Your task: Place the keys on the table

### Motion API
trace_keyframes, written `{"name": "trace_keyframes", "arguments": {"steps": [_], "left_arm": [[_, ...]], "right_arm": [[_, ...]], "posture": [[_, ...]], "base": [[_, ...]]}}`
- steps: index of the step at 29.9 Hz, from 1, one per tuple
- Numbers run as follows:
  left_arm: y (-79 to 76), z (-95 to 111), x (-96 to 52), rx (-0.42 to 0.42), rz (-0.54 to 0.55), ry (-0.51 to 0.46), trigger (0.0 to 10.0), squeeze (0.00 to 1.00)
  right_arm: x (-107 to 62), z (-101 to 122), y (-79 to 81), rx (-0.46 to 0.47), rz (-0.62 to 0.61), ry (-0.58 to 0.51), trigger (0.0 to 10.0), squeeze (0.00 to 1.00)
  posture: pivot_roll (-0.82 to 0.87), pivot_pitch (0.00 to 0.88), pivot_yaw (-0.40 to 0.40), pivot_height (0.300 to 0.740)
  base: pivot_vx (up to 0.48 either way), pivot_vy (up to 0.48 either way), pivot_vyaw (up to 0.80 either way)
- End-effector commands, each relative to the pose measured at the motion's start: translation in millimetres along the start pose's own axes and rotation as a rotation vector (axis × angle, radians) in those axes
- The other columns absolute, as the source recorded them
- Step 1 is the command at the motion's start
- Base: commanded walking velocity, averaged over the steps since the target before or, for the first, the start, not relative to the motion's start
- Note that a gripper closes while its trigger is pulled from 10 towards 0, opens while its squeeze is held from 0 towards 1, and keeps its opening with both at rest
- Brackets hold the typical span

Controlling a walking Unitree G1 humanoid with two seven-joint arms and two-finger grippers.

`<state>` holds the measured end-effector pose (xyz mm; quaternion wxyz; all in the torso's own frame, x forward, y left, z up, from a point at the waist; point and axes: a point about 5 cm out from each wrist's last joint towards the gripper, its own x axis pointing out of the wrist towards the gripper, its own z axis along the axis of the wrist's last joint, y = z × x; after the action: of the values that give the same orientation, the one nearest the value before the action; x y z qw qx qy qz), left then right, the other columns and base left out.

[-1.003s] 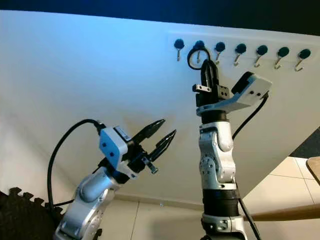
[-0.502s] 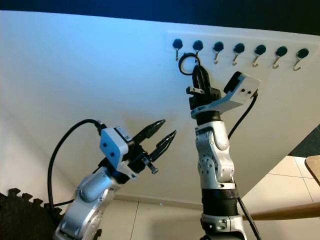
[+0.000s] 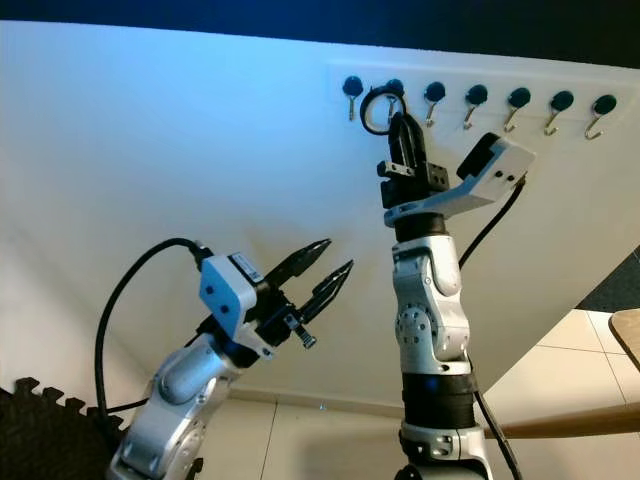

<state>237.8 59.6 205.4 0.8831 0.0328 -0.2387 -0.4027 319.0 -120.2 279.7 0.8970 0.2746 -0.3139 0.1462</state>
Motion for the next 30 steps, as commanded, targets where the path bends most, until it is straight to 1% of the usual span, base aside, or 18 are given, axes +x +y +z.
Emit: {"name": "trace_keyframes", "arguments": {"steps": [1, 10, 13, 16, 17, 18, 19, 21, 22, 24, 26, 28, 30], "left_arm": [[-2.7, 2, 0.0, 0.014, -0.027, 0.001, 10.0, 0.00], [-2.8, 2, -0.3, 0.015, -0.030, 0.003, 10.0, 0.00], [-2.9, 2, -0.4, 0.014, -0.030, 0.002, 10.0, 0.00], [-3.3, 3, -0.6, 0.013, -0.031, 0.001, 10.0, 0.00], [-3.5, 3, -0.8, 0.013, -0.031, 0.001, 10.0, 0.00], [-3.9, 3, -1.1, 0.012, -0.030, 0.001, 10.0, 0.00], [-3.9, 3, -1.1, 0.012, -0.030, 0.001, 10.0, 0.00], [-4.2, 3, -1.2, 0.011, -0.031, 0.002, 10.0, 0.00], [-4.2, 3, -1.2, 0.011, -0.031, 0.002, 10.0, 0.00], [-4.5, 3, -1.4, 0.009, -0.030, 0.002, 10.0, 0.00], [-4.5, 2, -1.4, 0.009, -0.031, 0.002, 10.0, 0.00], [-4.6, 2, -1.3, 0.009, -0.031, 0.002, 10.0, 0.00], [-4.7, 2, -1.0, 0.009, -0.032, 0.001, 10.0, 0.00]], "right_arm": [[3.1, 10, 7.2, -0.023, 0.039, -0.053, 10.0, 0.00], [2.8, 10, 8.5, -0.036, 0.047, -0.052, 10.0, 0.00], [2.7, 9, 12.7, -0.037, 0.082, -0.044, 10.0, 0.00], [0.3, 7, 19.5, -0.057, 0.131, -0.038, 10.0, 0.00], [-0.8, 7, 21.1, -0.065, 0.142, -0.038, 9.8, 0.00], [-3.1, 6, 23.0, -0.078, 0.158, -0.036, 8.5, 0.00], [-3.1, 6, 23.0, -0.078, 0.158, -0.036, 8.5, 0.00], [-5.0, 5, 24.1, -0.091, 0.167, -0.034, 8.0, 0.00], [-5.0, 5, 24.1, -0.091, 0.167, -0.034, 8.0, 0.00], [-9.4, 2, 25.6, -0.105, 0.179, -0.026, 4.2, 0.00], [-11.1, 1, 26.1, -0.111, 0.185, -0.022, 4.0, 0.00], [-12.6, 0, 26.3, -0.115, 0.190, -0.018, 4.0, 0.00], [-16.4, -3, 25.9, -0.126, 0.193, -0.007, 4.6, 0.00]], "posture": [[0.05, 0.134, -0.028, 0.740], [0.05, 0.136, -0.026, 0.740], [0.05, 0.136, -0.024, 0.740], [0.05, 0.136, -0.025, 0.740], [0.05, 0.139, -0.025, 0.740], [0.05, 0.138, -0.025, 0.740], [0.05, 0.138, -0.025, 0.740], [0.05, 0.139, -0.026, 0.740], [0.05, 0.139, -0.026, 0.740], [0.05, 0.138, -0.025, 0.740], [0.05, 0.138, -0.025, 0.740], [0.05, 0.136, -0.025, 0.740], [0.05, 0.136, -0.024, 0.740]], "base": [[0.000, 0.000, 0.00], [0.000, 0.000, 0.00], [0.000, 0.000, 0.00], [0.000, 0.000, 0.00], [0.000, 0.000, 0.00], [0.000, 0.000, 0.00], [0.000, 0.000, 0.00], [0.000, 0.000, 0.00], [0.000, 0.000, 0.00], [0.000, 0.000, 0.00], [0.000, 0.000, 0.00], [0.000, 0.000, 0.00], [0.000, 0.000, 0.00]]}}
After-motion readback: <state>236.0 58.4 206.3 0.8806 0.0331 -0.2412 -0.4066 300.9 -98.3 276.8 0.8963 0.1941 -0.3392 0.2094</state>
